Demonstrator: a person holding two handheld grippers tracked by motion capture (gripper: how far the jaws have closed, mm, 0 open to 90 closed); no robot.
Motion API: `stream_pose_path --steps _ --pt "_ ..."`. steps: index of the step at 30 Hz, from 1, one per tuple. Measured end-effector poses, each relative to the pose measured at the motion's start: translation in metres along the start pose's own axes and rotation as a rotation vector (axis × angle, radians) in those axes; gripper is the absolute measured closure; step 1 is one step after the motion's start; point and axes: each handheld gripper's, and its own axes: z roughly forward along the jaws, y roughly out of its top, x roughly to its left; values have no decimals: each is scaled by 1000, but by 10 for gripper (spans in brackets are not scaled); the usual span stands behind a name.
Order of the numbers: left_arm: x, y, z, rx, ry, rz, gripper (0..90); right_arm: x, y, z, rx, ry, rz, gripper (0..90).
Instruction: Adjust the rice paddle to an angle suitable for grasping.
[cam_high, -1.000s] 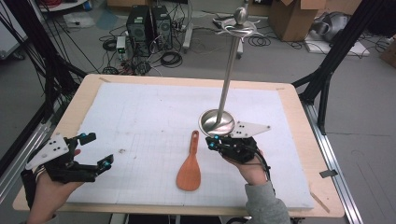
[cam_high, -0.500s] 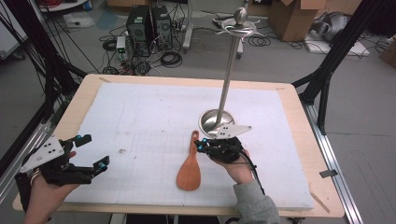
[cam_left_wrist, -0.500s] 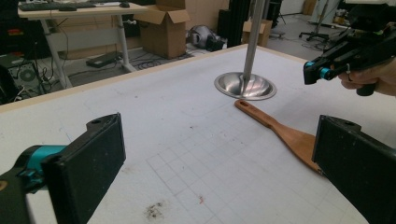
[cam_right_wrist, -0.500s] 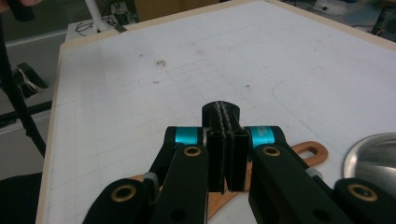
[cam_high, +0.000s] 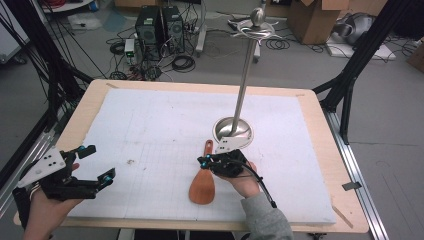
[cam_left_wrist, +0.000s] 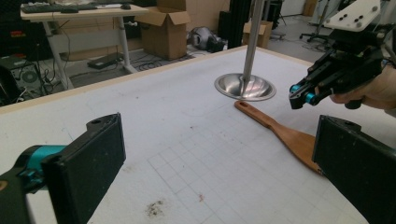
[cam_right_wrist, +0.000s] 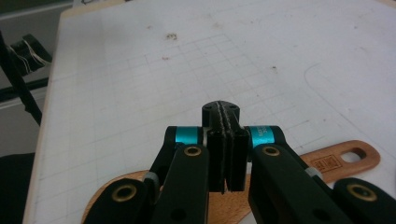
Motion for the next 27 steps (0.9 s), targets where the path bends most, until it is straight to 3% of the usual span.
stream_pose_path --steps 12,27 --pt "-1 -3 -10 10 22 1 32 -1 -7 35 82 28 11 896" --pt "-2 -8 -6 59 41 23 32 7 -11 61 173 74 -31 896"
